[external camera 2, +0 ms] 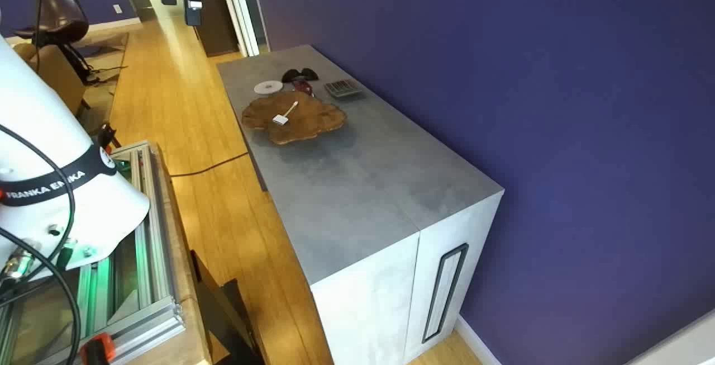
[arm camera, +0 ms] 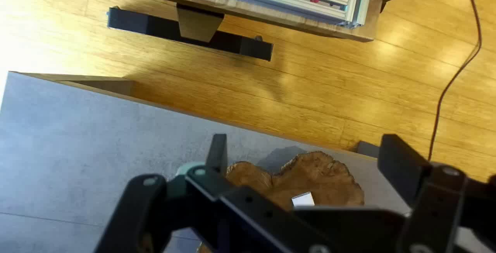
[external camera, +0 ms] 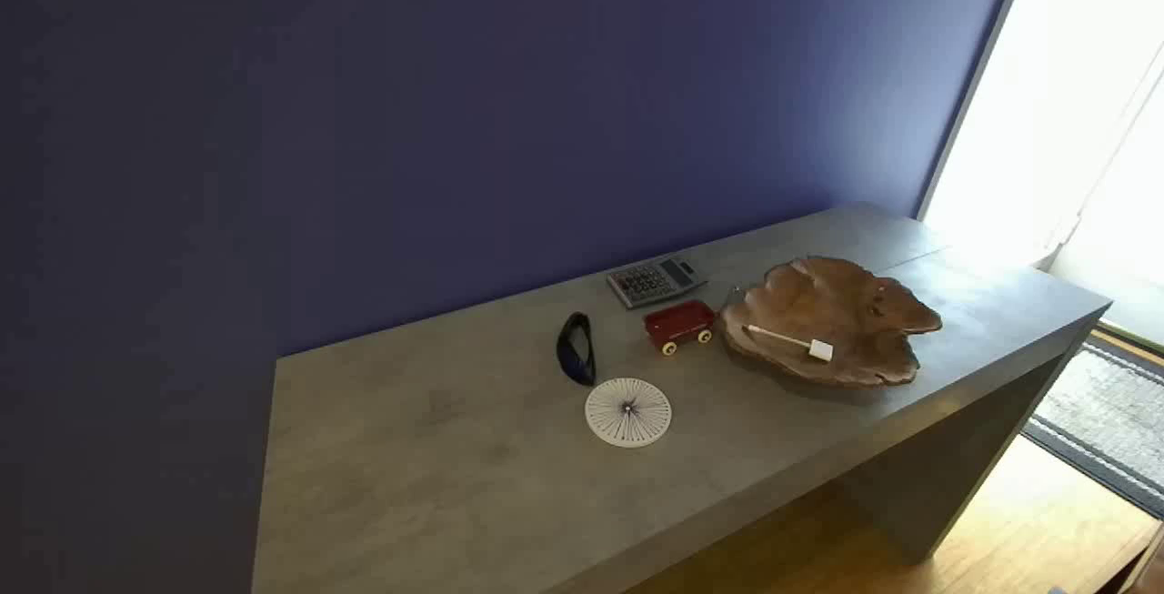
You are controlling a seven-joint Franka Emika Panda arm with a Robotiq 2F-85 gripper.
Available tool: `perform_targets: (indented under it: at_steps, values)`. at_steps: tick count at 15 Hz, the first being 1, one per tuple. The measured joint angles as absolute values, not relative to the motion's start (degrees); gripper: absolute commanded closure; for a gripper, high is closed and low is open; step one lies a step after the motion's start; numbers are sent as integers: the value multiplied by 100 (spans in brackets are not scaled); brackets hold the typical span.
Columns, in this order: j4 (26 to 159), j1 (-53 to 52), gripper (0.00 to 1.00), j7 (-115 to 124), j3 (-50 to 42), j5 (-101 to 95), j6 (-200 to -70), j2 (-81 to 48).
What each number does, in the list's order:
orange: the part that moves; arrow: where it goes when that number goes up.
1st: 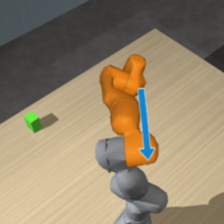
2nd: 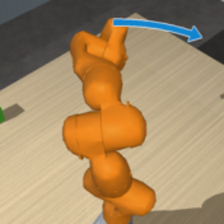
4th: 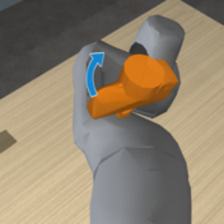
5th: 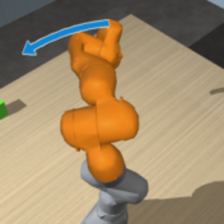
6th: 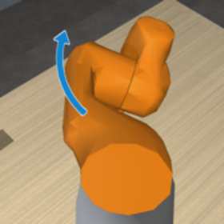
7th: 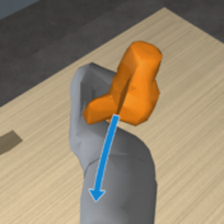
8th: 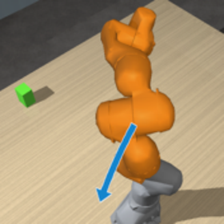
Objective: Remove the white cable from the wooden plate and put it on the table
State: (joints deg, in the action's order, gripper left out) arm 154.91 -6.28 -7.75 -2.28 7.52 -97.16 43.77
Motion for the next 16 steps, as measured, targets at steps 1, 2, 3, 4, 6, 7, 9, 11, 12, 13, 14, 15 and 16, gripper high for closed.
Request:
perform_targets:
  at_steps: [1, 2, 3, 4, 6, 7, 9, 11, 12, 13, 14, 15, 16]
  values:
    - [15491, -628, 0, -775, -228, 752, -9716, 4377]
    - [15491, -628, 0, -775, -228, 752, -9716, 4377]
    - [15491, -628, 0, -775, -228, 752, -9716, 4377]
    - [15491, -628, 0, -775, -228, 752, -9716, 4377]
    - [15491, -627, 0, -775, -228, 752, -9716, 4377]
    - [15491, -628, 0, -775, -228, 752, -9716, 4377]
    - [15492, -628, 0, -793, -205, 758, -9794, 4338]
    - [15524, -707, 0, -858, -96, 786, -10296, 4081]
    - [15568, -800, 0, -865, 6, 828, -10742, 3846]
    - [15607, -918, 0, -885, 128, 847, -11221, 3559]
    - [15620, -1056, 0, -889, 265, 870, -11746, 3213]
    - [15619, -1169, 0, -879, 395, 874, -12256, 2874]
    - [15616, -1257, 0, -875, 515, 874, -12748, 2540]
